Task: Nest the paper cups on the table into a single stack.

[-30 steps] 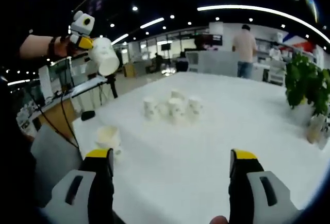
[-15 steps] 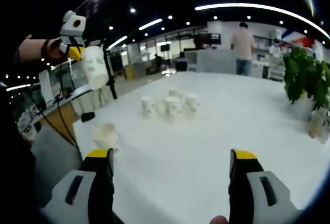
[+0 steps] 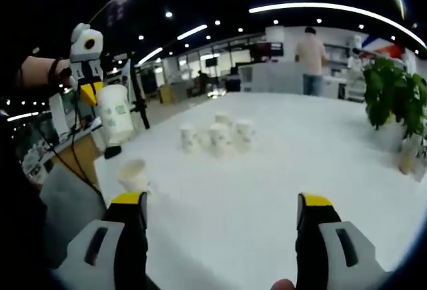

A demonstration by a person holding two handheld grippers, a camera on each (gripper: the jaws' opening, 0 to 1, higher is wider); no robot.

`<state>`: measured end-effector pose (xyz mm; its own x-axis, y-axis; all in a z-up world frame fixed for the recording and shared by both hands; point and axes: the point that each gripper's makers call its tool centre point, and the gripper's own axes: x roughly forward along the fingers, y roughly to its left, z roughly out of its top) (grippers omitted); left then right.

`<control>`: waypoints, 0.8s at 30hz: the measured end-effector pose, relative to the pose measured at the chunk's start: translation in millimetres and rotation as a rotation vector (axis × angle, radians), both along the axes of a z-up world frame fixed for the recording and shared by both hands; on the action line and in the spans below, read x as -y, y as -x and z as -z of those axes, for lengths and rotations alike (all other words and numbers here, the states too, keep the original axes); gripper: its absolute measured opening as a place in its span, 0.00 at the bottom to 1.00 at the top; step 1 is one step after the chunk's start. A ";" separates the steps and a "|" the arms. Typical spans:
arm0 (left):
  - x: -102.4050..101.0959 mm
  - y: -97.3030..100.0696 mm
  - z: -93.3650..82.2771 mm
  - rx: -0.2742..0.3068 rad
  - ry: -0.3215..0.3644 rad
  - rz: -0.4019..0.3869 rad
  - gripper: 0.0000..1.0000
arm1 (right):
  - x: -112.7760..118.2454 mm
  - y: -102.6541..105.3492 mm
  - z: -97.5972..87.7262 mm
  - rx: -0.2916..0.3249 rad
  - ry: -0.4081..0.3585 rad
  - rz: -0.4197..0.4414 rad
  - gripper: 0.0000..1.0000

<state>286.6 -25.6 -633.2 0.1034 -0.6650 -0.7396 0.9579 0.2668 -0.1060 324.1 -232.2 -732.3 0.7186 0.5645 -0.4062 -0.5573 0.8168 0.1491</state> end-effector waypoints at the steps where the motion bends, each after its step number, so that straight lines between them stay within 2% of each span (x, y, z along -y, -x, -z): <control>1: 0.4 1.4 2.5 -0.003 -0.012 0.005 0.00 | 0.6 -0.1 0.5 -0.002 -0.002 0.002 0.91; 4: 1.8 2.5 6.9 0.008 -0.022 0.024 0.00 | 1.5 -0.2 2.0 -0.005 -0.005 0.009 0.91; 13: -3.0 4.8 26.5 0.086 -0.135 0.137 0.00 | 0.8 -0.6 4.5 -0.012 -0.013 0.014 0.91; 18: -1.9 9.5 35.6 0.106 -0.153 0.185 0.00 | 1.8 -0.8 6.7 -0.017 -0.012 0.016 0.91; 22: -7.2 14.7 48.6 0.123 -0.212 0.241 0.00 | 2.9 -1.4 7.8 -0.022 -0.011 0.017 0.91; 24: -7.7 15.9 52.1 0.129 -0.217 0.253 0.00 | 3.5 -2.4 8.2 -0.023 -0.013 0.019 0.91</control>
